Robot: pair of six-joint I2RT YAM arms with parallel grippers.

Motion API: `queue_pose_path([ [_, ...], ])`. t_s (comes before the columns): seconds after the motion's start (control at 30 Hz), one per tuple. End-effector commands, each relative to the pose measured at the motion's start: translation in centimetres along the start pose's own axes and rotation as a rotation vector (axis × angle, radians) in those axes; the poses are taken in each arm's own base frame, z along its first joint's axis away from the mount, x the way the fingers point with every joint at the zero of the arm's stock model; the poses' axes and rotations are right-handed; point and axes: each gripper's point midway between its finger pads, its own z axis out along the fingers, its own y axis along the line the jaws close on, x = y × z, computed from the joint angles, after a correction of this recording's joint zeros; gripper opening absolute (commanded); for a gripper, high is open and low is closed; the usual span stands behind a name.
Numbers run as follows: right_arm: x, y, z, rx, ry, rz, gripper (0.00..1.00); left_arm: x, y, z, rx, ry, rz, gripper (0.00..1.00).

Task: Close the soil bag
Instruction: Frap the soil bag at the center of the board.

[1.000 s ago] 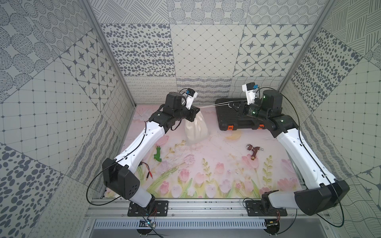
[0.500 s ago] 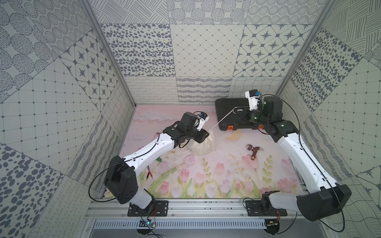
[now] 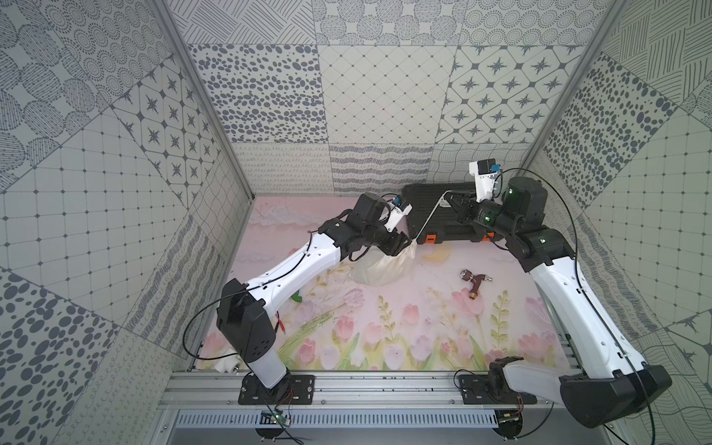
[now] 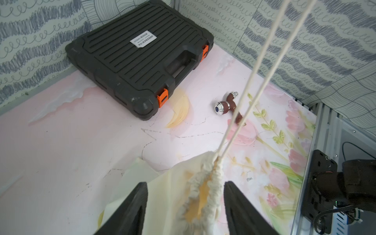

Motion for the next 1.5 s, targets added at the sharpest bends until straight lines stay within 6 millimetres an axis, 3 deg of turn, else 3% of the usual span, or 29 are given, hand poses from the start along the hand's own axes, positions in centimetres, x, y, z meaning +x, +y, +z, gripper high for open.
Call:
queue_pose_path([
  [0.0, -1.3, 0.4, -0.9, 0.004, -0.051, -0.039, 0.00, -1.3, -3.6, 1.2, 0.155, -0.007, 0.049, 0.64],
  [0.17, -1.3, 0.4, -0.9, 0.007, -0.051, -0.038, 0.00, -2.2, -4.9, 2.8, 0.209, -0.039, 0.032, 0.62],
  [0.33, -1.0, 0.6, -0.9, 0.001, -0.045, -0.035, 0.00, -3.0, -4.1, 4.5, 0.178, -0.062, -0.002, 0.50],
  [0.57, -0.5, 0.4, -1.1, 0.009, -0.036, -0.034, 0.00, -4.4, -3.2, 5.3, 0.138, -0.094, -0.005, 0.21],
  [0.7, -0.5, 0.2, -1.2, 0.028, -0.039, -0.045, 0.00, -3.3, -3.0, 5.4, 0.125, -0.069, -0.016, 0.04],
  [0.83, -1.5, -0.7, -1.9, 0.089, -0.061, -0.071, 0.00, 0.8, -2.7, 5.9, 0.111, 0.029, -0.052, 0.00],
  [1.0, -4.4, -2.2, -3.8, 0.155, -0.124, -0.070, 0.00, 7.8, -1.4, 5.9, 0.031, 0.177, -0.087, 0.00],
  [1.13, -6.6, -3.1, -4.9, 0.192, -0.173, -0.059, 0.00, 12.2, -1.2, 5.5, 0.015, 0.276, -0.103, 0.00],
  [1.47, -9.6, -4.0, -5.3, 0.230, -0.224, -0.039, 0.00, 19.5, -2.0, 5.4, 0.001, 0.454, -0.110, 0.04],
])
